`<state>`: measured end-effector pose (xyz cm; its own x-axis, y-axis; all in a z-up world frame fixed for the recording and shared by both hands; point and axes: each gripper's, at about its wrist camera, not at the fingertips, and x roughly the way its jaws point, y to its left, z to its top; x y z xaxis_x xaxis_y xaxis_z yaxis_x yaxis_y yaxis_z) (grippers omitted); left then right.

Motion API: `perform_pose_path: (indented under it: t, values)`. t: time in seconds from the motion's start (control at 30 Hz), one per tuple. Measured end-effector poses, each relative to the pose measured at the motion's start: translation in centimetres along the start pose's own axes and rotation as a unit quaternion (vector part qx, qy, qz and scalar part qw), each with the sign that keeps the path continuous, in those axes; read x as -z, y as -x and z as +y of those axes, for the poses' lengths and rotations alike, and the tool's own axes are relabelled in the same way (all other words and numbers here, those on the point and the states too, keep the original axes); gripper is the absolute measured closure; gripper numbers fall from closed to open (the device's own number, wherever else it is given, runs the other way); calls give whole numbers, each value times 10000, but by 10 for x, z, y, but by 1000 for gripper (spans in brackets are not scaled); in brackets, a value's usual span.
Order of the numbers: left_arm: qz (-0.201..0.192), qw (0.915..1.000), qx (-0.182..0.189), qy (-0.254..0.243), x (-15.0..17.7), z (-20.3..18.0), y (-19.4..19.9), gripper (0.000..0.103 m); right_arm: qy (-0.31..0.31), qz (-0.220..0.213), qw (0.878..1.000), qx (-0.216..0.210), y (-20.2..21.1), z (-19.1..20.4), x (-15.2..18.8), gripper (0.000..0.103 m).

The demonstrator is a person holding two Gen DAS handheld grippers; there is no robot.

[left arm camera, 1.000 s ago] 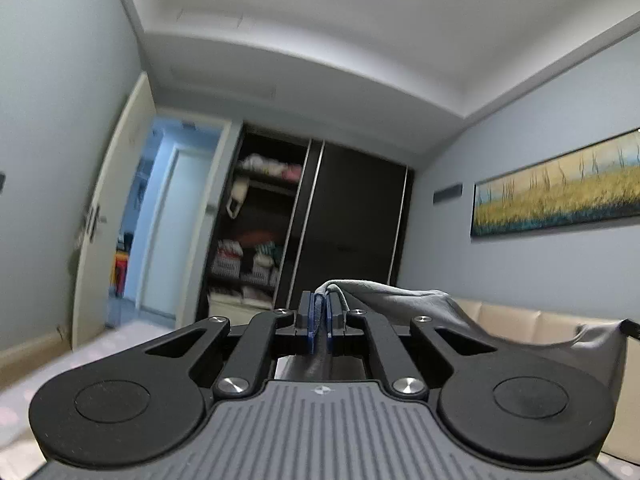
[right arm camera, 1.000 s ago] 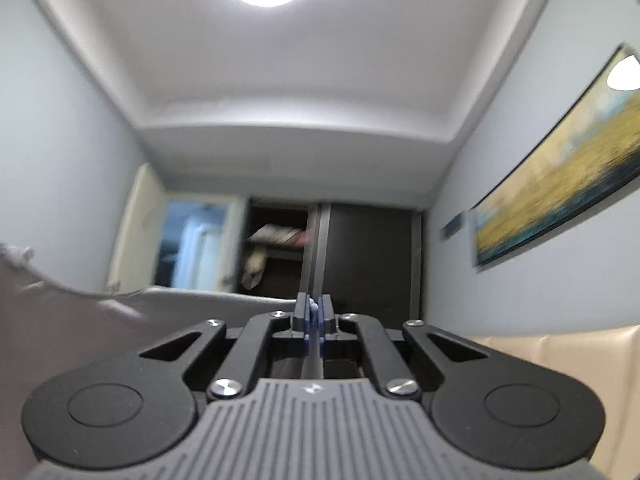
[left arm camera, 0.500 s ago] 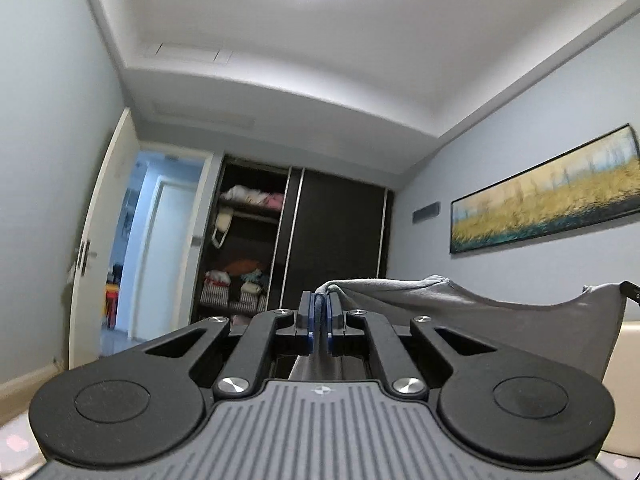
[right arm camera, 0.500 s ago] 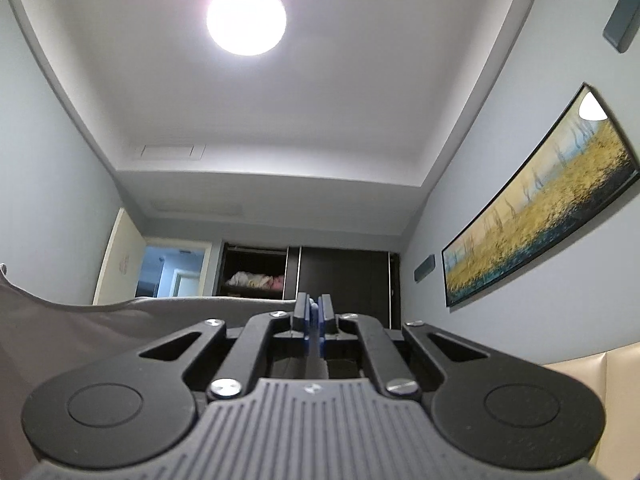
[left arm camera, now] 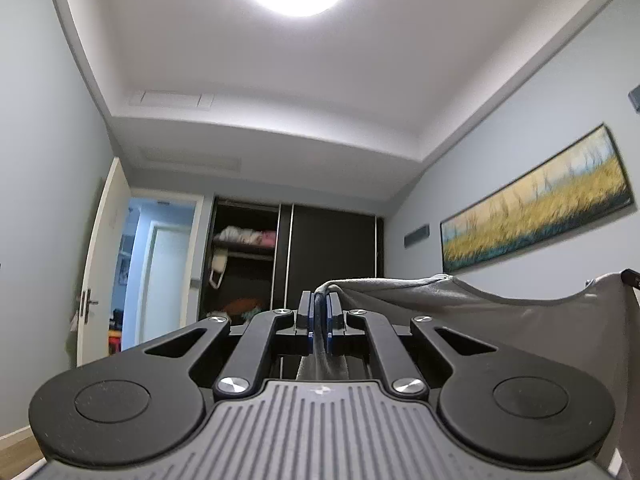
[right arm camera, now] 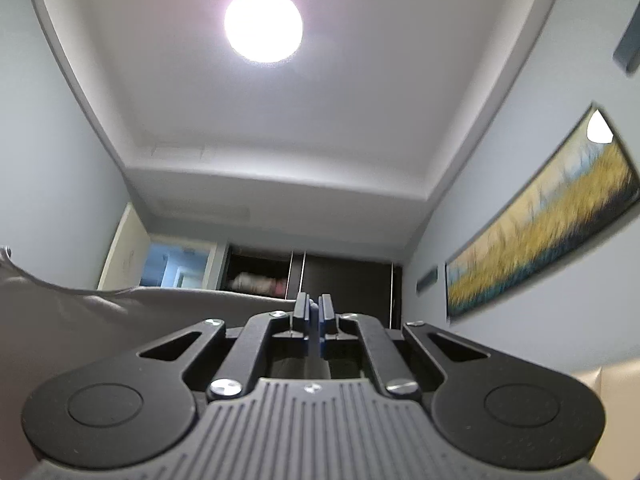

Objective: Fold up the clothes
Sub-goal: 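Lift the grey shirt high with both grippers to shake it out, then lower the grey shirt onto the bed and open both grippers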

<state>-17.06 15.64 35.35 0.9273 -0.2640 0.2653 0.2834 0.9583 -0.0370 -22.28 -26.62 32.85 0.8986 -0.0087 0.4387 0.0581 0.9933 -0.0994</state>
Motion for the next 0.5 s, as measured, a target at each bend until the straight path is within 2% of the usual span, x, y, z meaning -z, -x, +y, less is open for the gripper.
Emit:
perform_pose_path:
  t: [0.1,0.2,0.37,0.5]
  values:
    - [489,9988,2,12,18,5,-28,99,-37,500,9987,-30,-25,2,32,98]
    - [1087,9941,-44,37,49,13,-65,99,-31,1089,9940,-57,-54,7,77,98]
    - [2023,9792,-162,39,119,26,-137,99,79,1946,9808,-62,-111,11,157,98]
    - [2567,9659,-276,178,178,38,-188,99,210,2567,9662,-112,-163,10,220,98]
